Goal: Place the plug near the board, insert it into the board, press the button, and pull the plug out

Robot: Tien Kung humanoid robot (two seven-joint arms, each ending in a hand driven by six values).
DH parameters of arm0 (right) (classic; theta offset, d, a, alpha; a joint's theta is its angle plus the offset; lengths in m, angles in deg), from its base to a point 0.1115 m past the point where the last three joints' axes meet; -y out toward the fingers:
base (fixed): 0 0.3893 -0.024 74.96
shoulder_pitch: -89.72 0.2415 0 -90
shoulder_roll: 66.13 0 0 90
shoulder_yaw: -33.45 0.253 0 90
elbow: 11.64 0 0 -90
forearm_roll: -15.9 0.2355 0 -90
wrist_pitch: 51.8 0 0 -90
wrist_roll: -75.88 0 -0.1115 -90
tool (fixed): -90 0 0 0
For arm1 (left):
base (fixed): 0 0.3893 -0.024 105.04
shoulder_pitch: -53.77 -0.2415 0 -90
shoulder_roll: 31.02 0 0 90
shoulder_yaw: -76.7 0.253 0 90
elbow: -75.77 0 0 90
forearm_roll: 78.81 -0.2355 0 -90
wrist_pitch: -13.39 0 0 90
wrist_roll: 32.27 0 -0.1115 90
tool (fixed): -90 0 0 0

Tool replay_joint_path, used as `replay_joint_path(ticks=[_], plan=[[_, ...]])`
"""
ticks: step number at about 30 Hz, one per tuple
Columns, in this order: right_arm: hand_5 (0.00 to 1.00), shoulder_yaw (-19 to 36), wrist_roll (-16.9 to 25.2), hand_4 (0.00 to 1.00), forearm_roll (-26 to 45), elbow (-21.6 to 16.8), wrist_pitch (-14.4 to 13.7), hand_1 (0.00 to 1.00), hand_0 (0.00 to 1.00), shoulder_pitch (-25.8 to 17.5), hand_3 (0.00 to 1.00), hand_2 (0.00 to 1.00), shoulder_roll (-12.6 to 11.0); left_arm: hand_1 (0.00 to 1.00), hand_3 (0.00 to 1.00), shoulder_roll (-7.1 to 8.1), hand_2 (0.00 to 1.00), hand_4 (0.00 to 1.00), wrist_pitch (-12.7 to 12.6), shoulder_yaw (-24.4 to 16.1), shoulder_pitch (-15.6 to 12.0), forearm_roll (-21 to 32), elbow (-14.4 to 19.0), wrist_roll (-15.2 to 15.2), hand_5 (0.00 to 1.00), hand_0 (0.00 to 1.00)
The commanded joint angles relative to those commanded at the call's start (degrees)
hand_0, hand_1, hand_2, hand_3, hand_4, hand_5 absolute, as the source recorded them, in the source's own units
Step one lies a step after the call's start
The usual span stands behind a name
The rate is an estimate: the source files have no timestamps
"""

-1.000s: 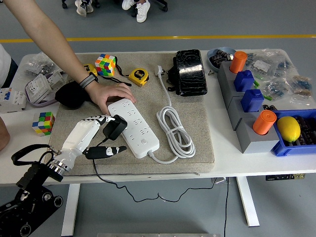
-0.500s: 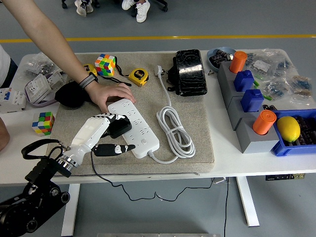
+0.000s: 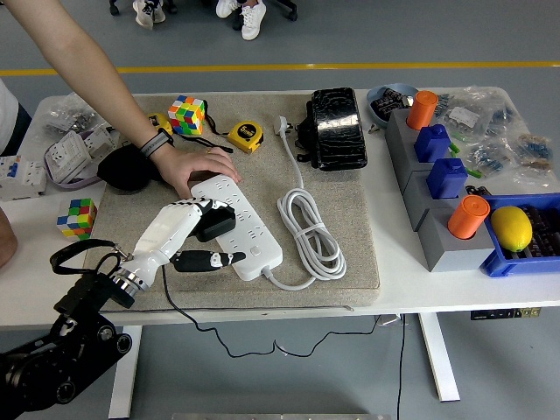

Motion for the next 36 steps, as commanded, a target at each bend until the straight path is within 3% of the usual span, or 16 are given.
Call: replay_joint_path(ticks=[8, 13, 15, 17, 19, 20, 25, 26, 28, 31, 32, 36], plan=[[0.368, 0.52, 0.14, 0.859, -0.3, 0.0, -0.16, 0.59, 0.494, -0.05, 0.51, 0.546, 0.05, 0.745, 0.708, 0.76, 0.737, 0.998, 0.01, -1.45, -0.66, 1.47, 3.29, 1.15, 0.612, 0.668], [0.368, 0.44, 0.16, 0.859, -0.38, 0.0, -0.06, 0.59, 0.494, 0.02, 0.51, 0.546, 0.1, 0.745, 0.708, 1.55, 0.737, 0.998, 0.55, -2.38, -1.26, 2.89, 7.66, 0.83, 0.612, 0.668], [0.367, 0.68, 0.17, 0.859, -0.66, -0.04, -0.05, 0.589, 0.494, 0.03, 0.51, 0.547, 0.11, 0.72, 0.705, 1.8, 0.718, 0.998, 0.96, -2.47, -1.49, 3.4, 9.41, 0.53, 0.613, 0.624], [0.367, 0.97, 0.17, 0.859, -1.01, -0.1, -0.06, 0.589, 0.494, -0.02, 0.51, 0.547, 0.09, 0.72, 0.705, 2.16, 0.718, 0.998, 2.37, -2.54, -1.84, 4.25, 11.67, -0.53, 0.613, 0.624], [0.367, 0.97, 0.17, 0.859, -1.04, -0.1, -0.07, 0.589, 0.494, -0.06, 0.51, 0.547, 0.1, 0.72, 0.705, 2.51, 0.718, 0.998, 4.2, -2.57, -2.13, 5.09, 13.88, -1.85, 0.613, 0.624], [0.366, 0.88, 0.15, 0.858, -1.04, -0.1, -0.06, 0.589, 0.494, 0.0, 0.509, 0.546, 0.08, 0.533, 0.711, 2.79, 0.584, 0.998, 5.72, -2.52, -2.26, 6.11, 15.51, -3.39, 0.601, 0.374], [0.366, 0.94, 0.13, 0.858, -1.05, -0.1, -0.06, 0.589, 0.494, 0.01, 0.509, 0.546, 0.15, 0.533, 0.711, 3.9, 0.584, 0.998, 13.68, -2.41, -2.6, 8.3, 22.2, -12.35, 0.601, 0.374], [0.366, 0.96, 0.13, 0.859, -1.05, -0.11, -0.06, 0.589, 0.494, 0.01, 0.51, 0.547, 0.15, 0.243, 0.76, 4.09, 0.332, 0.927, 15.34, -2.38, -2.58, 8.31, 23.41, -14.26, 0.341, 0.182], [0.366, 0.98, 0.12, 0.859, -1.12, -0.13, -0.06, 0.589, 0.494, 0.01, 0.51, 0.547, 0.12, 0.243, 0.76, 4.38, 0.332, 0.927, 19.09, -2.31, -2.36, 7.88, 25.7, -18.23, 0.341, 0.182], [0.366, 0.78, 0.1, 0.859, -1.07, -0.13, -0.05, 0.589, 0.494, 0.03, 0.51, 0.547, 0.07, 0.243, 0.76, 4.45, 0.332, 0.927, 22.74, -2.19, -2.03, 7.38, 27.17, -21.73, 0.341, 0.182], [0.367, 0.64, 0.09, 0.858, -1.01, -0.13, -0.04, 0.589, 0.495, 0.06, 0.51, 0.546, 0.04, 0.132, 0.916, 4.47, 0.232, 0.681, 24.2, -2.04, -1.87, 7.18, 27.68, -23.02, 0.066, 0.1], [0.367, 0.42, 0.08, 0.858, -0.99, -0.16, -0.02, 0.589, 0.495, 0.1, 0.51, 0.546, -0.05, 0.132, 0.916, 4.67, 0.232, 0.681, 28.28, -1.52, -1.55, 7.31, 28.93, -26.58, 0.066, 0.1]])
